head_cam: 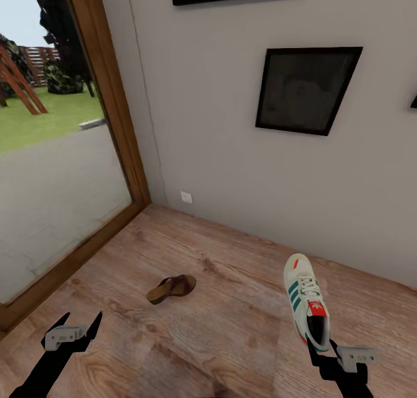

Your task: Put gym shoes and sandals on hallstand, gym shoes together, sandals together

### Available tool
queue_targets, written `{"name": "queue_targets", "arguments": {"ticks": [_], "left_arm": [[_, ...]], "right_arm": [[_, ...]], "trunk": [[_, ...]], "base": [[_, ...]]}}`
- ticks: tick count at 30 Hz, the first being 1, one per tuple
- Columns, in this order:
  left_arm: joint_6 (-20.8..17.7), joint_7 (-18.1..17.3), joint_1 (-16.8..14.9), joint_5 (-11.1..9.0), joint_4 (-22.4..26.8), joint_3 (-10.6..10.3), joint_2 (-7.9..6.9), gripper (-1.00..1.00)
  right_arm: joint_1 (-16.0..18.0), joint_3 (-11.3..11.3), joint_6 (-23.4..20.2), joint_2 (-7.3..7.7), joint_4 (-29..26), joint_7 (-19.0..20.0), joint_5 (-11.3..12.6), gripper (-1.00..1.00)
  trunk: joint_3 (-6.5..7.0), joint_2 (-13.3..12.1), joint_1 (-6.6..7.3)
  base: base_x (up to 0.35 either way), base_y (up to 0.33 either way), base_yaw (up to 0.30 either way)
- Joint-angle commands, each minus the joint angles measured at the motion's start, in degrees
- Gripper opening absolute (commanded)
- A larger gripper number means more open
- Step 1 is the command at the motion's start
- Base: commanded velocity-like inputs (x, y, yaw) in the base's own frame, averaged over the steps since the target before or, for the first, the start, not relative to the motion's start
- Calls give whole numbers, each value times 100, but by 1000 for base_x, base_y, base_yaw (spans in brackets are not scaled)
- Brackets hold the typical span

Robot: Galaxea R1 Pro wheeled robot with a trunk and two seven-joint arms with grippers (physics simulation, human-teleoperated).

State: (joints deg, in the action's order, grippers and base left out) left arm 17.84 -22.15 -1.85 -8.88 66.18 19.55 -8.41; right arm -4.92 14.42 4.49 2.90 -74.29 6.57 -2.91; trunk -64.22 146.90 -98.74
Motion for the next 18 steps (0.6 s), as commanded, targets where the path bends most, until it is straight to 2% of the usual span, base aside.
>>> {"name": "queue_targets", "arguments": {"ticks": [1, 8, 12, 18], "left_arm": [[0, 0, 0, 0, 0, 1, 1, 100], [0, 0, 0, 5, -3, 3, 3, 100], [0, 0, 0, 7, -6, 4, 4, 100], [6, 0, 0, 8, -16, 1, 5, 100]], "right_arm": [[0, 0, -1, 0, 0, -4, 10, -100], [0, 0, -1, 0, 1, -4, 10, -100], [0, 1, -1, 0, 0, -5, 10, -100], [0, 0, -1, 0, 1, -6, 10, -100]], "trunk": [[0, 0, 0], [0, 0, 0], [0, 0, 0], [3, 0, 0]], "base": [[0, 306, 0], [0, 258, -2], [0, 120, -67], [0, 55, -169]]}}
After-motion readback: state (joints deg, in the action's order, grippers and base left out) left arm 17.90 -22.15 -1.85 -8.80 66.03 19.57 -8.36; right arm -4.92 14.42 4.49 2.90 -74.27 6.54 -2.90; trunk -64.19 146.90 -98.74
